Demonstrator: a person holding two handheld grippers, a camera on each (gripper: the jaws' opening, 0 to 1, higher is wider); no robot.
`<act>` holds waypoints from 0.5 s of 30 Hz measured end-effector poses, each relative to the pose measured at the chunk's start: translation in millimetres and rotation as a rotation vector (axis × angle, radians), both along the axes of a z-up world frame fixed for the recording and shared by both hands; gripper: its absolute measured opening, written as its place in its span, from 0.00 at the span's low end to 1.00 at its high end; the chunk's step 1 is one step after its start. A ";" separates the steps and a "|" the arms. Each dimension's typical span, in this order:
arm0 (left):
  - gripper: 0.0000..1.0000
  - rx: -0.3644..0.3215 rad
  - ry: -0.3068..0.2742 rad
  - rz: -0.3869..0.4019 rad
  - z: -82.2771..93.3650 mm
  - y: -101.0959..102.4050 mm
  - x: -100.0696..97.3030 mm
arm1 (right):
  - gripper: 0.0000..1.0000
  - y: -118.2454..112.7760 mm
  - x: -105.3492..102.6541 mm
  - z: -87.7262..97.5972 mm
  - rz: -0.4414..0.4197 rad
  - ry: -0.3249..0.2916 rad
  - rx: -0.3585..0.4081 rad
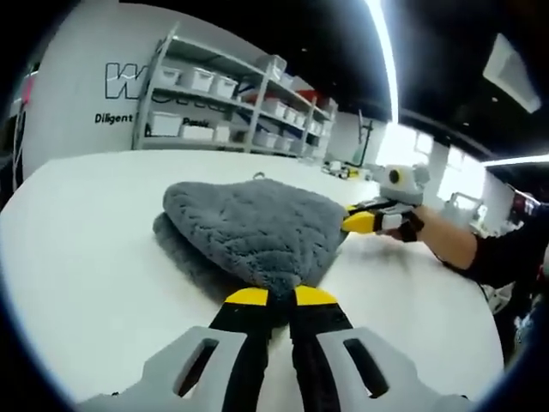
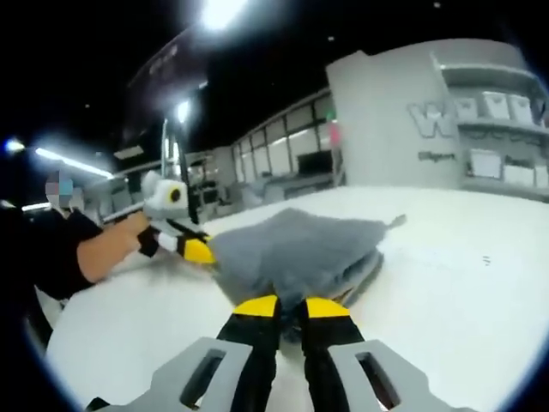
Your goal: Open the folded towel by lifting each exposed corner and separating the folded layers until the towel lies flat within the target outline without major curled edges
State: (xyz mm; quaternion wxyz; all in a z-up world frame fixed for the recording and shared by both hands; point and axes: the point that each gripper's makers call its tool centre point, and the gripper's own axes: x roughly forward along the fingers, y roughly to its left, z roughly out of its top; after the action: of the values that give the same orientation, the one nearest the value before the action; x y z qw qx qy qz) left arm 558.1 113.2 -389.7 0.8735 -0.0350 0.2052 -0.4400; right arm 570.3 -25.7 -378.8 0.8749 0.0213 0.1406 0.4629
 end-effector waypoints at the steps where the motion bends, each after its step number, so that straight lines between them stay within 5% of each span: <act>1: 0.06 0.000 -0.004 -0.007 0.4 -1.0 -1.7 | 0.03 -0.4 -1.3 0.3 0.004 0.000 0.002; 15: 0.05 0.044 -0.005 -0.068 -2.2 -7.0 -14.8 | 0.03 -2.5 -18.2 -1.3 -0.004 0.007 -0.051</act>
State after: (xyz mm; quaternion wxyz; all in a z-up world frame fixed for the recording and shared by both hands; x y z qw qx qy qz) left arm 543.2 106.2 -392.0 0.8591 -0.0075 0.2138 -0.4650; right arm 552.1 -28.1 -380.1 0.8756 0.0011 0.1554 0.4573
